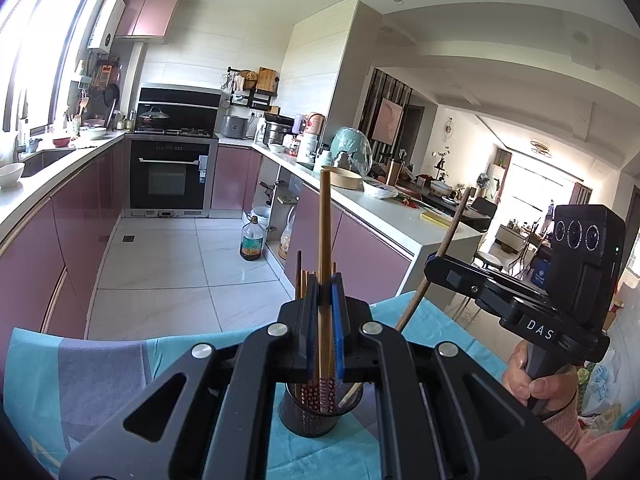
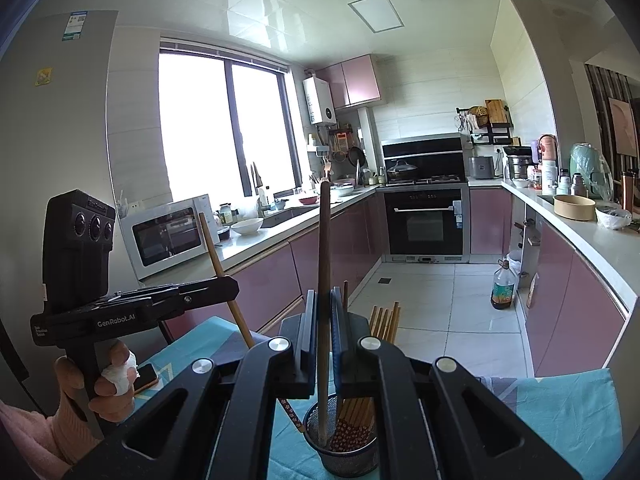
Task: Organize utensils
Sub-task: 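Lower both held chopsticks tip-first into the mesh cup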
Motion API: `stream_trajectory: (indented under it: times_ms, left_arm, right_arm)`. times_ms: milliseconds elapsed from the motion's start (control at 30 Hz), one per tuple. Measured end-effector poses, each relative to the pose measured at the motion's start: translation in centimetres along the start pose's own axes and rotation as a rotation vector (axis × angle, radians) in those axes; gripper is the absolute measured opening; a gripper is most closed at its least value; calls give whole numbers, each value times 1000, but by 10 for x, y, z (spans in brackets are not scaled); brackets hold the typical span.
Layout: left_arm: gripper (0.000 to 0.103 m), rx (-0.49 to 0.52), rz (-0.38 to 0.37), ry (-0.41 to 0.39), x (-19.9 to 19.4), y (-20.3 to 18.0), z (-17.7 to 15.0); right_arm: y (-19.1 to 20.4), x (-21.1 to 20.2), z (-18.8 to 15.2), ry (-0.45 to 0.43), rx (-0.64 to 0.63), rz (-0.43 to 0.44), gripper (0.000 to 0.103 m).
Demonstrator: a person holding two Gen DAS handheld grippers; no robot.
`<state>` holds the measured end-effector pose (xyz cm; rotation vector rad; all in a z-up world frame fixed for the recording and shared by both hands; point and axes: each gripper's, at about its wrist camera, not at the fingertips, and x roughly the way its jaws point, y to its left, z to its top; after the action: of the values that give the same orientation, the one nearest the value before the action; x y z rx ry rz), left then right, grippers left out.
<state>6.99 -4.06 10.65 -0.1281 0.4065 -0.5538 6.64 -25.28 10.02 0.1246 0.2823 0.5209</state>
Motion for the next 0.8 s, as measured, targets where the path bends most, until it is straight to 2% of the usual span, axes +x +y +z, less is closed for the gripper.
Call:
stream_trajectory:
  times_ms: [800]
  left_arm:
    - [7,11,21,67,21,-6,8]
  right_arm:
    - [-1,28,-1,51,26,-39,5]
